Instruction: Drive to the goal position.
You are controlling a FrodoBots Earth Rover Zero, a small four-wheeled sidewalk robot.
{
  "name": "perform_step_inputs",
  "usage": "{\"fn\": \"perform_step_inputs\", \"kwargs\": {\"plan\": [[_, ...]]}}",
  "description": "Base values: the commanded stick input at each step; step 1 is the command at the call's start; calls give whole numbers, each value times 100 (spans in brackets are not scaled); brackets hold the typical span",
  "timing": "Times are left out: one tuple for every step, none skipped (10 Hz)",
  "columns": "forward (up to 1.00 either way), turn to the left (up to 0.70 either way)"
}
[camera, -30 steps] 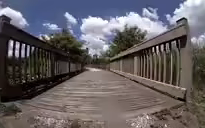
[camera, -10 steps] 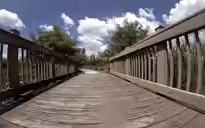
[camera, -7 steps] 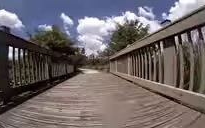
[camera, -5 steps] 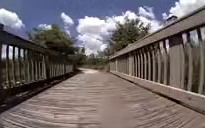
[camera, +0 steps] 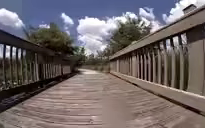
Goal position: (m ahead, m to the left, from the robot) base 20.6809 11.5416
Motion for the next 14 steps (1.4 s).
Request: {"fn": "perform_step_inputs", "kwargs": {"plan": [[69,0],[69,0],[69,0],[69,0],[69,0],[69,0],[69,0],[69,0],[69,0],[69,22],[69,32],[69,22],[69,6],[69,0]]}}
